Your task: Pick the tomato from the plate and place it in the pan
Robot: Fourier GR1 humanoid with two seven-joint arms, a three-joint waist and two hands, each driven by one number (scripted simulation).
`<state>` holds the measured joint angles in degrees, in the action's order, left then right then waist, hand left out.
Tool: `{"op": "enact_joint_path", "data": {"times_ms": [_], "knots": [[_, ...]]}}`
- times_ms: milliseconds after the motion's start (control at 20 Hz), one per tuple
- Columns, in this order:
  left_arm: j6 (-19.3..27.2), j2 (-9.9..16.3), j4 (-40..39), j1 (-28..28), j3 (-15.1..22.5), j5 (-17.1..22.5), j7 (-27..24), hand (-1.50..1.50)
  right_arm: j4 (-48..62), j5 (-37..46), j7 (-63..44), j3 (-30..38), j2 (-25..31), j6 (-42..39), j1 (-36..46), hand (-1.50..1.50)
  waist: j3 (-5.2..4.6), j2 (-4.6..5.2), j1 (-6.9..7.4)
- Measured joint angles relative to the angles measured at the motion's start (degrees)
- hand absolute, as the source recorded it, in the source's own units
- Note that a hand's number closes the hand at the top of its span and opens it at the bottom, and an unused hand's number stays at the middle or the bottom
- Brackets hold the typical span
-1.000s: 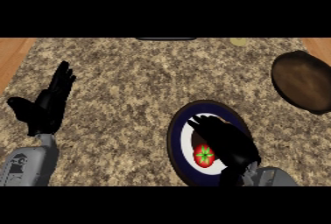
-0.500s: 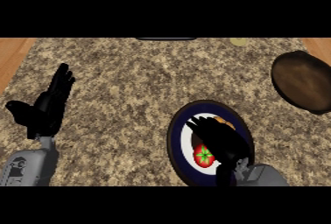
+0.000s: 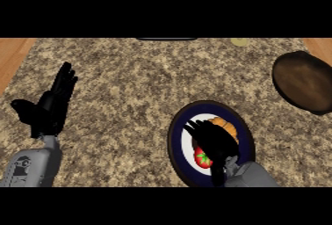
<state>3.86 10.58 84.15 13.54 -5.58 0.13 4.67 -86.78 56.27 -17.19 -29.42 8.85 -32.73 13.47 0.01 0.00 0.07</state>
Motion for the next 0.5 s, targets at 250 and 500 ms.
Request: {"op": "enact_joint_path", "data": {"times_ms": [250, 500], "knots": [[-0.5, -0.1, 0.5, -0.2, -0.3, -0.2, 0.4, 0.0, 2.5, 0.7, 3.4, 0.6, -0.5, -0.9, 0.2, 1.5, -0.01, -0.01, 0.02], [-0.9, 0.1, 0.3, 0.3, -0.9, 0.0, 0.7, 0.0, 5.0, 3.2, 9.4, -0.9, 0.0, 2.6, 0.7, 1.5, -0.09, -0.18, 0.02]]}}
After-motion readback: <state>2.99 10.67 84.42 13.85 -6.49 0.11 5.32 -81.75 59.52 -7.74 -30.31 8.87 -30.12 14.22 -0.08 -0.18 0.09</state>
